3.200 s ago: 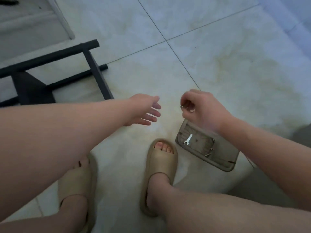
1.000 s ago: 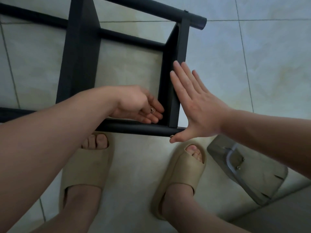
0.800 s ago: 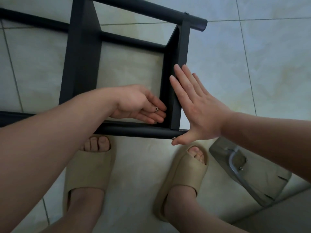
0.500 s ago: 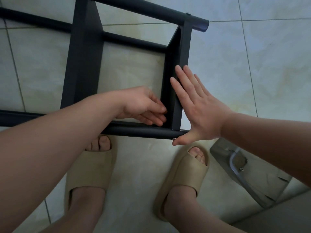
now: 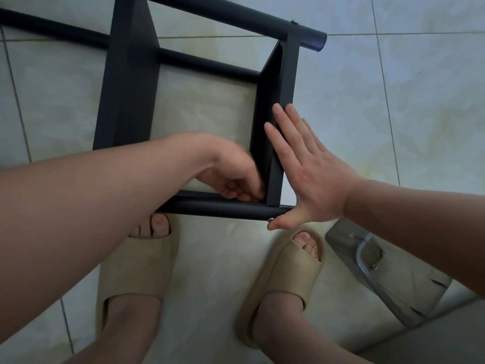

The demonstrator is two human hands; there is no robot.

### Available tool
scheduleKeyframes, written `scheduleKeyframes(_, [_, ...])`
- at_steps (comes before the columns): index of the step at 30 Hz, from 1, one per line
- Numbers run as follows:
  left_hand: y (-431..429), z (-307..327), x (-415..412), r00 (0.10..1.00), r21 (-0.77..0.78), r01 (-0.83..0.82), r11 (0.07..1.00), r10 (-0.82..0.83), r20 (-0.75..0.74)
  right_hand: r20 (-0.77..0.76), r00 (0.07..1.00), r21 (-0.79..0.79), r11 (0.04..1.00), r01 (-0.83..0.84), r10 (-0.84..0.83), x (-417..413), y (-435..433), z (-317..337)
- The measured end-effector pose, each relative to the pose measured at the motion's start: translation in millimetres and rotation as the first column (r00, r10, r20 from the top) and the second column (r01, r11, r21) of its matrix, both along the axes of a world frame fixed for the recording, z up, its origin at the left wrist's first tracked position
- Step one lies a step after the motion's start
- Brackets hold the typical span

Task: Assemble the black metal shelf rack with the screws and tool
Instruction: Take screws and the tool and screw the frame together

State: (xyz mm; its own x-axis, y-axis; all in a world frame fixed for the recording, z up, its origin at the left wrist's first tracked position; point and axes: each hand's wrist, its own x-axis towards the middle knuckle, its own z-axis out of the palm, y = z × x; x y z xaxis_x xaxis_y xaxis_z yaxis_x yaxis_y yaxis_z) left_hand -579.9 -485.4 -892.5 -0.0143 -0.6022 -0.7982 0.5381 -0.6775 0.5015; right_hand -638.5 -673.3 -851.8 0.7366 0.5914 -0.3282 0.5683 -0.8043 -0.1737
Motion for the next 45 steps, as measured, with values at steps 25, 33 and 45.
scheduleKeyframes(25, [-14.9,-4.5,15.9,0.98,0.015,0.197,0.98,-0.197,-0.028,0.005,1.0,0.008,1.0,0.005,-0.005,-0.4,0.2,-0.7])
scheduleKeyframes(33, [-10.3,-5.0,15.9,0.983,0.014,0.175,0.984,-0.174,-0.059,0.006,1.0,0.002,1.0,0.001,-0.001,0.2,-0.2,-0.5])
scheduleKeyframes(45, [-8.6,-9.4,12.7,0.992,-0.018,0.102,0.995,-0.103,-0.078,0.015,1.0,0.03,1.0,-0.003,0.002,-0.3,-0.7,-2.7])
